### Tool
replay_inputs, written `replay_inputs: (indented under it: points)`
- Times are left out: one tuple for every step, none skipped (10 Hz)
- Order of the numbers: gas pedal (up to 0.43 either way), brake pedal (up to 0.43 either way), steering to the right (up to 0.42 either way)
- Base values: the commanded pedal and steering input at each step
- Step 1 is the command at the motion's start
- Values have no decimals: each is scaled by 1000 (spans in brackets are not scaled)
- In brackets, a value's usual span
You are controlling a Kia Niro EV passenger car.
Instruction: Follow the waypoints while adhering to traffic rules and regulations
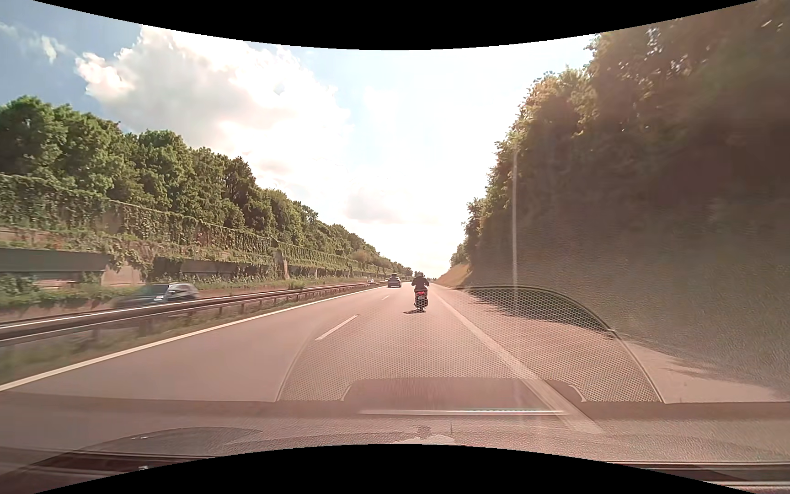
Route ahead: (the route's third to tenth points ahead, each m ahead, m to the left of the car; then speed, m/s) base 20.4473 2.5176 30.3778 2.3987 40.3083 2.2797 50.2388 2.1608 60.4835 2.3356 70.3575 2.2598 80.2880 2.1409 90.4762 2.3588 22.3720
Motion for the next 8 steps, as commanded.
replay_inputs:
  points:
    - [268,12,1]
    - [268,12,1]
    - [268,12,1]
    - [268,12,1]
    - [268,12,1]
    - [268,12,1]
    - [268,12,1]
    - [268,12,0]
